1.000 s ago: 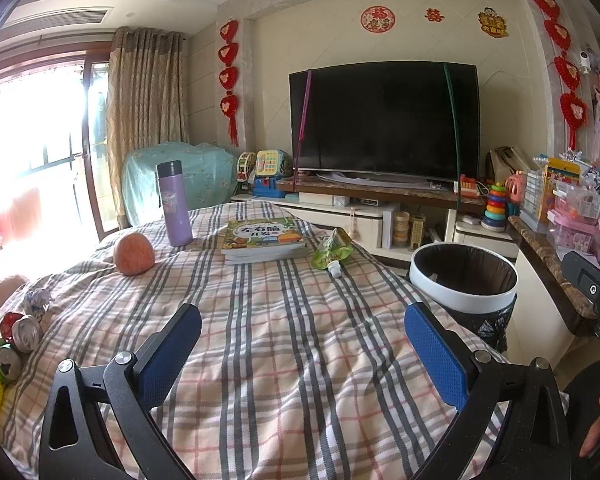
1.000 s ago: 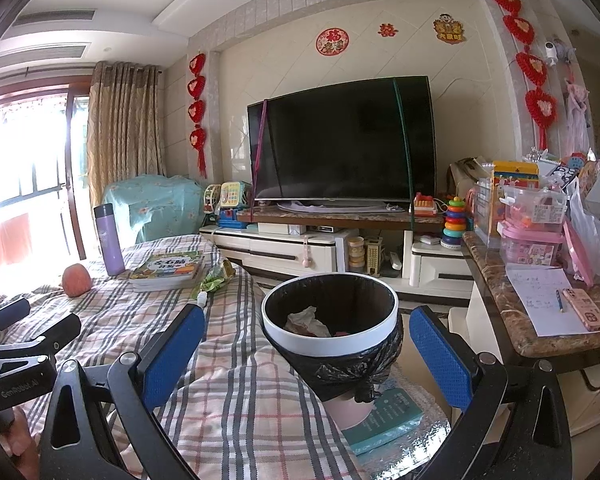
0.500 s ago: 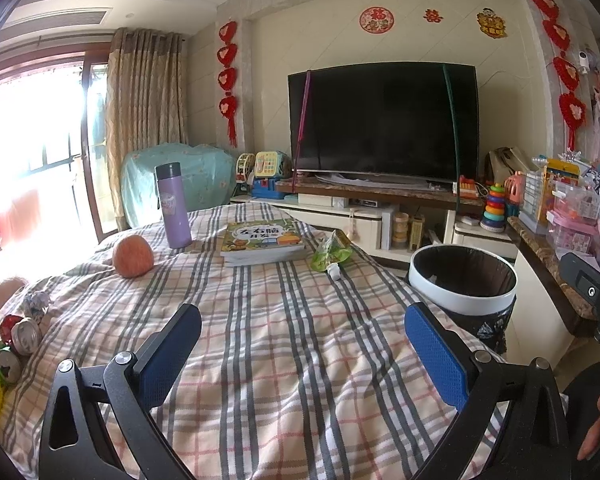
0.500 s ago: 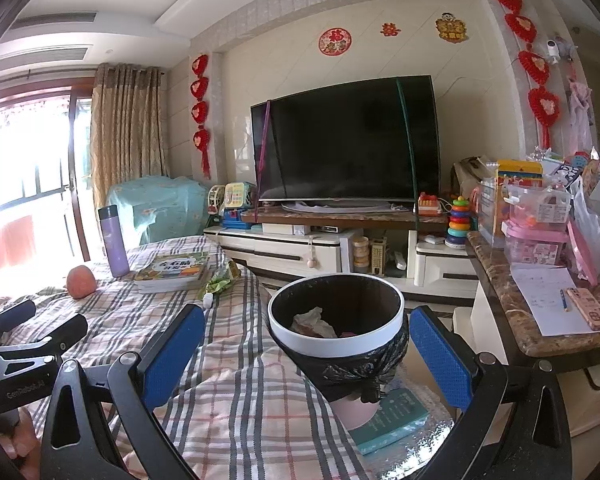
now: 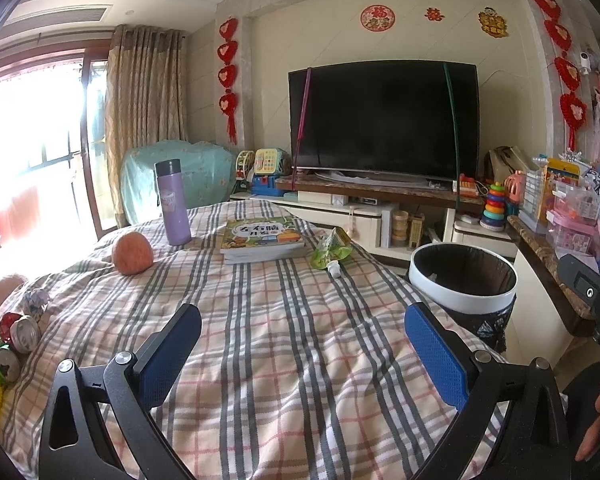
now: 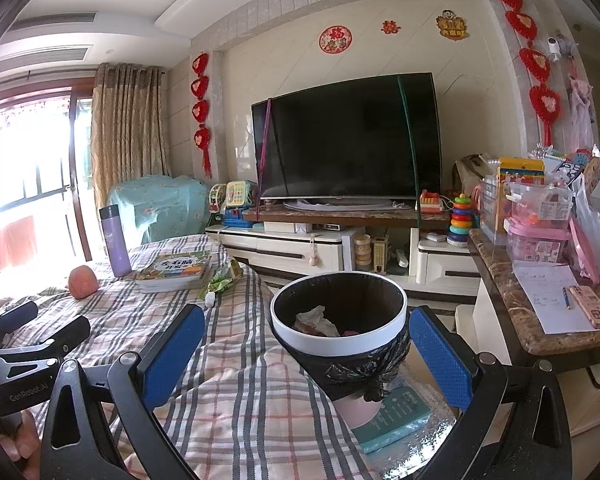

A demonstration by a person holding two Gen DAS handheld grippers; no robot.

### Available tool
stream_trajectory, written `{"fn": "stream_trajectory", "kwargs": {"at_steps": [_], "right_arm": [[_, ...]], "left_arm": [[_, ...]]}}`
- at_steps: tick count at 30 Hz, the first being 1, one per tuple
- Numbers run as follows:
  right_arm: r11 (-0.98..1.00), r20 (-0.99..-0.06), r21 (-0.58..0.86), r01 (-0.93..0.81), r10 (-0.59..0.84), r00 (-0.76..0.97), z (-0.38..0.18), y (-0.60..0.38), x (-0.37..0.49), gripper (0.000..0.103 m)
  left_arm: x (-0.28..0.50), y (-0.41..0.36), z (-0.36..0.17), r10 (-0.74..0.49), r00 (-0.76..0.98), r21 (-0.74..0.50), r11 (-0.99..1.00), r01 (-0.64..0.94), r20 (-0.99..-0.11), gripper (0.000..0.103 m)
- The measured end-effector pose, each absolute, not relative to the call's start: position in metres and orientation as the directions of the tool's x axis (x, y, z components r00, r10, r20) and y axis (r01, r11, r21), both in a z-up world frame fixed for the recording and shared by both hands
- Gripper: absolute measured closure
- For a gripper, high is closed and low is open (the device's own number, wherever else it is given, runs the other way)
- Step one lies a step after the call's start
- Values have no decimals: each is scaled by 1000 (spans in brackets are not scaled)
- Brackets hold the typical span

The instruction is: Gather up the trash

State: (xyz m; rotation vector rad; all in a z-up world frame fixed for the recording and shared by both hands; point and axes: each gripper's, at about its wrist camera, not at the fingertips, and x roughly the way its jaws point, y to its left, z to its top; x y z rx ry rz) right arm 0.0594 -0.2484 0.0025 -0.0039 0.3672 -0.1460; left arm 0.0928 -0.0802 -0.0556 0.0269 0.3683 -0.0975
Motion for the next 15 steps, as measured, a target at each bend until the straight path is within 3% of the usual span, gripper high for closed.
{"fn": "stream_trajectory", "kwargs": {"at_steps": [15], "right_arm": [[992,-425,7,127,-112,898,-4,-245,76,0]], "left_arm": [[102,-63,-55,-109,908,-45,994,99,-405,1]]}}
